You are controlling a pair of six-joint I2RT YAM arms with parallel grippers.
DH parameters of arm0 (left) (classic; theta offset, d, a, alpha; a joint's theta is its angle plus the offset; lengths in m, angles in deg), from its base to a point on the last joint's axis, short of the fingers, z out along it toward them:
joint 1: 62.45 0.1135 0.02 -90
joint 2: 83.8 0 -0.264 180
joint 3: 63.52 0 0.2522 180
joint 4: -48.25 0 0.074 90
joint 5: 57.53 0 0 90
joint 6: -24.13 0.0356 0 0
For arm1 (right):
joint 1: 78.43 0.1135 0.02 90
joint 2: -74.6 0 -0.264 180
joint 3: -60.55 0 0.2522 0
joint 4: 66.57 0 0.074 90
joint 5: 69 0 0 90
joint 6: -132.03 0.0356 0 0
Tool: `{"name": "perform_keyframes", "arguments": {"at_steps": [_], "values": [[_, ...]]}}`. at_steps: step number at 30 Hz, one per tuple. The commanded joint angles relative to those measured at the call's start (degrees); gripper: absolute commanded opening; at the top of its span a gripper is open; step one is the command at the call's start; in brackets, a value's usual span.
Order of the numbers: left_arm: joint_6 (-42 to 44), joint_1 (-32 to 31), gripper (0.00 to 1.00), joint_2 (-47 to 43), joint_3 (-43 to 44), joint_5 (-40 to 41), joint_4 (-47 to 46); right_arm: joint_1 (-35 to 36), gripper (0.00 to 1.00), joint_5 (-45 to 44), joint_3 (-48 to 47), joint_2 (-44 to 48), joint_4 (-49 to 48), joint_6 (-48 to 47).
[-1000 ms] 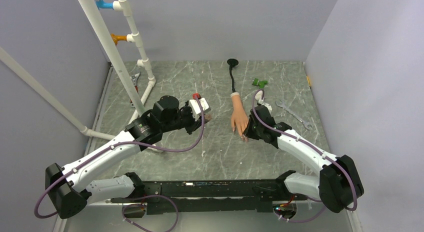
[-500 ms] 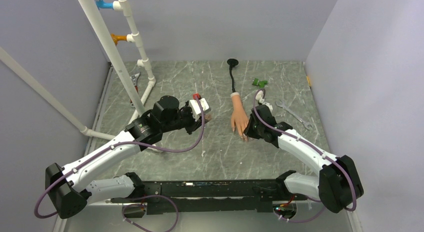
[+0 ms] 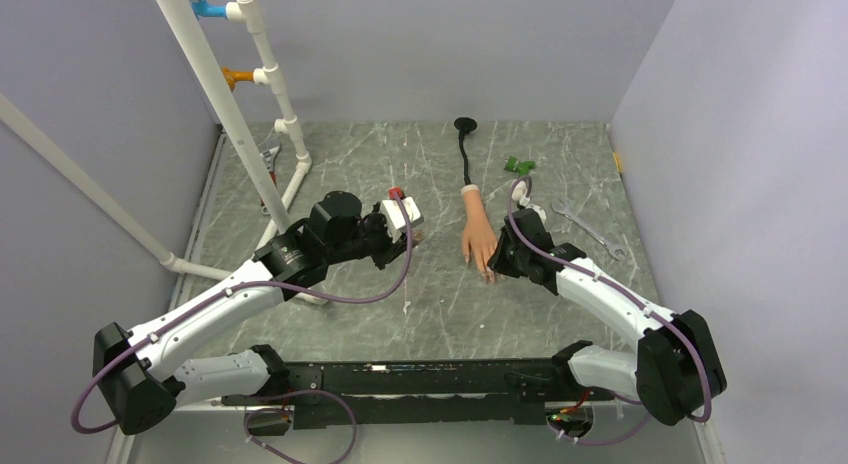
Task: Paint the nails
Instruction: Paint the nail polish on the nail.
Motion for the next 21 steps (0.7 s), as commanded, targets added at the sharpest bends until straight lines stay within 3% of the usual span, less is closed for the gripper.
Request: {"name": "perform_keyframes", "arguments": {"at_steps": [1, 21], "values": [[0.44, -0.31, 0.00, -0.02, 1.60, -0.20, -1.39, -0.24, 0.00, 1.06, -1.16, -0.56, -1.61, -0.68], [0.49, -0.31, 0.00, 0.08, 1.66, -0.05, -1.14, -0.32, 0.00, 1.67, -0.40, -0.10, 0.00, -0.43]]}}
